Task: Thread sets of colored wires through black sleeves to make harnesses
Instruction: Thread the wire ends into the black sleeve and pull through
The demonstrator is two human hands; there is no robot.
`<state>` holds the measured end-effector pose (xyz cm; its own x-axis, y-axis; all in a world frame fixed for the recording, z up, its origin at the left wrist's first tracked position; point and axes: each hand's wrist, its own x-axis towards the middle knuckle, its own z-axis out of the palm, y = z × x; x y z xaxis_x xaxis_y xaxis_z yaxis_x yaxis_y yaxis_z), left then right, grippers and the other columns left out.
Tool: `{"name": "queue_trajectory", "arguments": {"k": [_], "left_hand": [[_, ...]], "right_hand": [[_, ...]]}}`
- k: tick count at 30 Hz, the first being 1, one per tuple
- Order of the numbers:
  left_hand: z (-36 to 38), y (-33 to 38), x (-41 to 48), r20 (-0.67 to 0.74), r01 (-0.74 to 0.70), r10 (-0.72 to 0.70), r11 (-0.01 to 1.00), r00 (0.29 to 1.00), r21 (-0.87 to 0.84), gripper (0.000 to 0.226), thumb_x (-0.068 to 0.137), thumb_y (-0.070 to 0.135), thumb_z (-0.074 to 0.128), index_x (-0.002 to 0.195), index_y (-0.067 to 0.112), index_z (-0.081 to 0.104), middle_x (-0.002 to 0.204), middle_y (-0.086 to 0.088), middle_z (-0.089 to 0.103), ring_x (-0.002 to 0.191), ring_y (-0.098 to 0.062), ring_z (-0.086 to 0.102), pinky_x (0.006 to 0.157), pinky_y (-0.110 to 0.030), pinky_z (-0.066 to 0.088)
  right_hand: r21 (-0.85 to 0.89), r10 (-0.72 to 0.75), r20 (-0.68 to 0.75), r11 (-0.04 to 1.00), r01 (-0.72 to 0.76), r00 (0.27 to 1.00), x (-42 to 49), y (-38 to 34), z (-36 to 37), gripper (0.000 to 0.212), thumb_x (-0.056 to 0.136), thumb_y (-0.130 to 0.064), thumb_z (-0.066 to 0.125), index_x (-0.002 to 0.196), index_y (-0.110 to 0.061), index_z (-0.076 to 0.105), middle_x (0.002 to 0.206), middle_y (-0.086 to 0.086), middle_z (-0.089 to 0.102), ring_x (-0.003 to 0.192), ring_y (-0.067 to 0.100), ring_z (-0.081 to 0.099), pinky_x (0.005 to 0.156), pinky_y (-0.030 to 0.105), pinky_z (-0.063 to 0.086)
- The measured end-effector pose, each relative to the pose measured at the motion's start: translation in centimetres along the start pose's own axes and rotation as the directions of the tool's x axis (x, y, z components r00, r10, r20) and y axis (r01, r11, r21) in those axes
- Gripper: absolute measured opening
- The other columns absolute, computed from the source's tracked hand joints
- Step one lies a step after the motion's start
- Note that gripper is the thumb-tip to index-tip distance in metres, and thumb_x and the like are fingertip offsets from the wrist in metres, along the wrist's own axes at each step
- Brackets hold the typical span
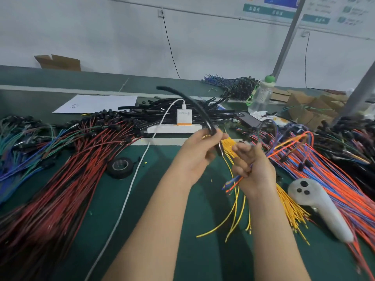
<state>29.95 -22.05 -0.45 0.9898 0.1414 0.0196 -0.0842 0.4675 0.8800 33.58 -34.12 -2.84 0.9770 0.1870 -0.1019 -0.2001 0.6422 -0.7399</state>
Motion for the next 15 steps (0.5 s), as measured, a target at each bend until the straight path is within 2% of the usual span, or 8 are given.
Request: {"name": "queue_trajectory", "arguments": {"k": [2, 4, 6, 8, 10, 12, 15], "left_hand": [[-1.9, -0.1, -1.2, -0.049, -0.05, 0.047, 0.998, 0.998, -0.044, 0.019, 0.093, 0.009, 0.056, 0.078, 0.021, 0.059, 0.075, 0.005, 0.07, 0.052, 0.001, 0.047, 0.05, -0.013, 0.034], [-3.9, -0.7, -2.3, -0.144, -0.117, 0.113, 0.993, 0.983, -0.02, 0.029, 0.093, 0.01, 0.056, 0.068, 0.021, 0.066, 0.077, 0.003, 0.067, 0.051, -0.001, 0.044, 0.048, -0.011, 0.035], [-5.8, -1.8, -3.0, -0.264, -0.166, 0.189, 0.98, 0.946, 0.106, 0.028, 0.094, 0.013, 0.056, 0.07, 0.021, 0.067, 0.076, 0.004, 0.063, 0.049, -0.001, 0.041, 0.046, -0.012, 0.035], [-7.2, -3.1, -3.6, -0.336, -0.147, 0.239, 0.95, 0.911, 0.277, 0.015, 0.094, 0.013, 0.056, 0.081, 0.017, 0.062, 0.074, 0.002, 0.062, 0.046, -0.001, 0.043, 0.045, -0.013, 0.038], [-7.7, -4.4, -3.9, -0.311, -0.089, 0.208, 0.93, 0.927, 0.357, 0.011, 0.093, 0.012, 0.057, 0.085, 0.014, 0.062, 0.076, 0.0, 0.062, 0.049, 0.001, 0.051, 0.049, -0.013, 0.044], [-7.5, -5.3, -3.9, -0.238, -0.027, 0.115, 0.938, 0.964, 0.345, 0.012, 0.093, 0.013, 0.057, 0.082, 0.013, 0.063, 0.075, 0.0, 0.065, 0.054, 0.001, 0.058, 0.055, -0.016, 0.05], [-6.8, -5.6, -3.9, -0.133, 0.001, 0.066, 0.893, 0.989, 0.451, 0.018, 0.095, 0.022, 0.055, 0.079, 0.018, 0.062, 0.059, 0.01, 0.063, 0.048, 0.0, 0.054, 0.05, -0.015, 0.048]], "right_hand": [[0.133, -0.011, 0.013, 0.991, 0.009, 1.0, 0.2, 0.5, 0.5, 0.052, 0.103, -0.044, 0.023, 0.08, -0.009, 0.053, 0.058, 0.006, 0.063, 0.029, 0.002, 0.023, 0.029, 0.012, 0.02], [0.181, -0.025, 0.027, 0.983, 0.019, 0.999, 0.4, 1.1, 1.1, 0.053, 0.102, -0.048, 0.02, 0.082, -0.012, 0.052, 0.045, 0.0, 0.051, 0.028, 0.003, 0.022, 0.029, 0.013, 0.018], [0.225, -0.045, 0.031, 0.974, 0.037, 0.999, 0.6, 2.2, 1.6, 0.055, 0.102, -0.051, 0.02, 0.078, -0.013, 0.052, 0.041, -0.005, 0.033, 0.028, 0.004, 0.018, 0.031, 0.014, 0.013], [0.277, -0.064, 0.033, 0.959, 0.052, 0.997, 0.6, 3.5, 1.8, 0.056, 0.102, -0.051, 0.02, 0.075, -0.013, 0.051, 0.04, -0.006, 0.027, 0.029, 0.005, 0.017, 0.032, 0.015, 0.011], [0.313, -0.087, 0.038, 0.947, 0.071, 0.996, 0.5, 4.8, 1.8, 0.055, 0.102, -0.051, 0.021, 0.073, -0.013, 0.05, 0.04, -0.006, 0.027, 0.029, 0.005, 0.017, 0.032, 0.016, 0.012], [0.31, -0.106, 0.034, 0.947, 0.091, 0.994, 0.4, 5.7, 1.7, 0.055, 0.102, -0.05, 0.021, 0.073, -0.013, 0.05, 0.041, -0.006, 0.028, 0.03, 0.005, 0.017, 0.033, 0.017, 0.012], [0.271, -0.116, 0.029, 0.957, 0.104, 0.993, 0.4, 6.2, 1.6, 0.055, 0.102, -0.05, 0.023, 0.074, -0.013, 0.053, 0.042, -0.006, 0.029, 0.032, 0.006, 0.017, 0.035, 0.019, 0.012]]}}
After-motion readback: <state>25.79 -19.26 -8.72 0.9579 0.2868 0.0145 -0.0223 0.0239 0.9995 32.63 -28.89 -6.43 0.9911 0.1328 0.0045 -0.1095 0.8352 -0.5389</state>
